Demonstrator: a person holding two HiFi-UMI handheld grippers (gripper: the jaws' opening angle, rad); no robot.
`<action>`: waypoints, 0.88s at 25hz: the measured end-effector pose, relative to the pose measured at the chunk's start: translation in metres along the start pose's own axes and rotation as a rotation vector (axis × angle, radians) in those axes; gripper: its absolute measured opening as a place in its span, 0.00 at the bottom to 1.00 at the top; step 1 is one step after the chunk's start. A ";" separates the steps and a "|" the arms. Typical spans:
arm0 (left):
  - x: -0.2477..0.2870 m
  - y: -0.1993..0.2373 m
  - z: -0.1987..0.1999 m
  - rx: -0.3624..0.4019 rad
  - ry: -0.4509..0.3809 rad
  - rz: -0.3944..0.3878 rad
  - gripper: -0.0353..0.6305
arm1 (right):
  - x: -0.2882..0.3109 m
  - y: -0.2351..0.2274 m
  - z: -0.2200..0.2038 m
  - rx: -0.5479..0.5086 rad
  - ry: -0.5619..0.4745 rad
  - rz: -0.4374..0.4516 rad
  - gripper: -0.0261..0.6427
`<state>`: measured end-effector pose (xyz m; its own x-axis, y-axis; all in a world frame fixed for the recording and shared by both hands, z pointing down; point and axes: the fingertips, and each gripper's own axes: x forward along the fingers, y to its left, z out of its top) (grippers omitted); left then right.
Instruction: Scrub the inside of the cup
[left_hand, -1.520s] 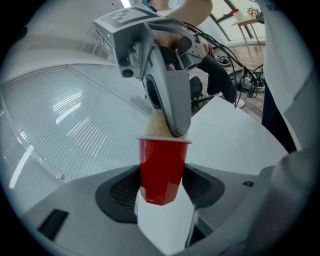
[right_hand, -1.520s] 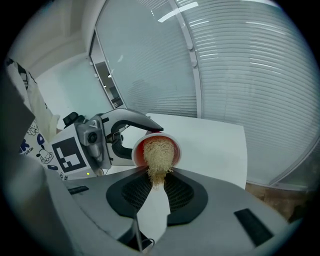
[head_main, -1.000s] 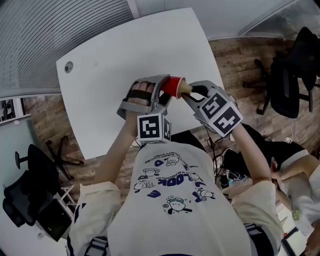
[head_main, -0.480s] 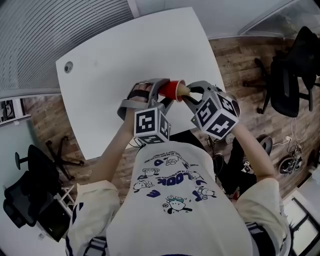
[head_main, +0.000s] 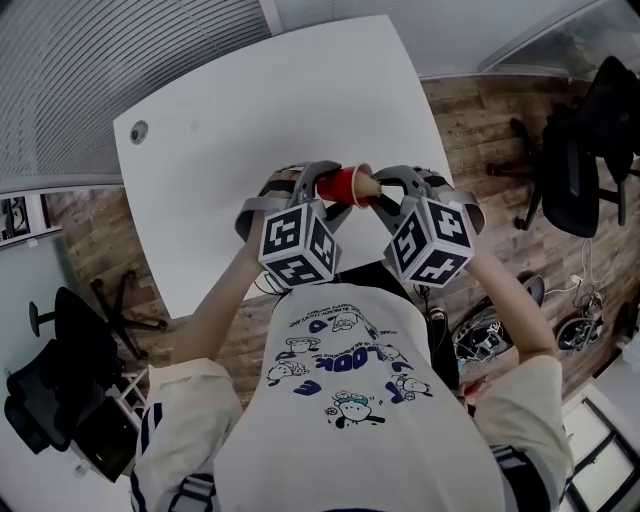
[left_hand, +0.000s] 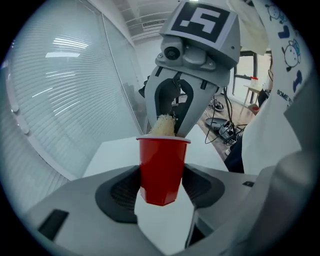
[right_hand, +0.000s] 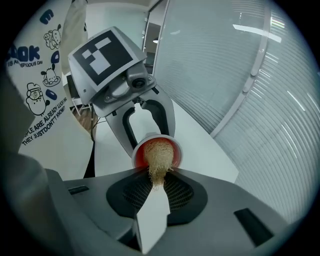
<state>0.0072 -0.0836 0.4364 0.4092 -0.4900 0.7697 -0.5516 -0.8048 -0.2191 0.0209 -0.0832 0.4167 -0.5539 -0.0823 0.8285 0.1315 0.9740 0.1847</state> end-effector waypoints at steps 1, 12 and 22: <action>0.000 0.000 0.000 -0.012 -0.003 -0.011 0.50 | 0.000 0.000 0.000 -0.011 -0.002 -0.001 0.14; -0.004 -0.007 0.000 -0.078 0.008 -0.176 0.50 | -0.003 0.003 0.003 -0.192 -0.004 -0.015 0.14; -0.003 -0.017 -0.002 -0.169 -0.007 -0.308 0.49 | 0.000 0.008 0.003 -0.331 0.003 -0.037 0.14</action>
<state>0.0141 -0.0673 0.4392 0.5798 -0.2358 0.7799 -0.5137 -0.8488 0.1253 0.0199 -0.0751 0.4163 -0.5605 -0.1172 0.8198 0.3716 0.8491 0.3754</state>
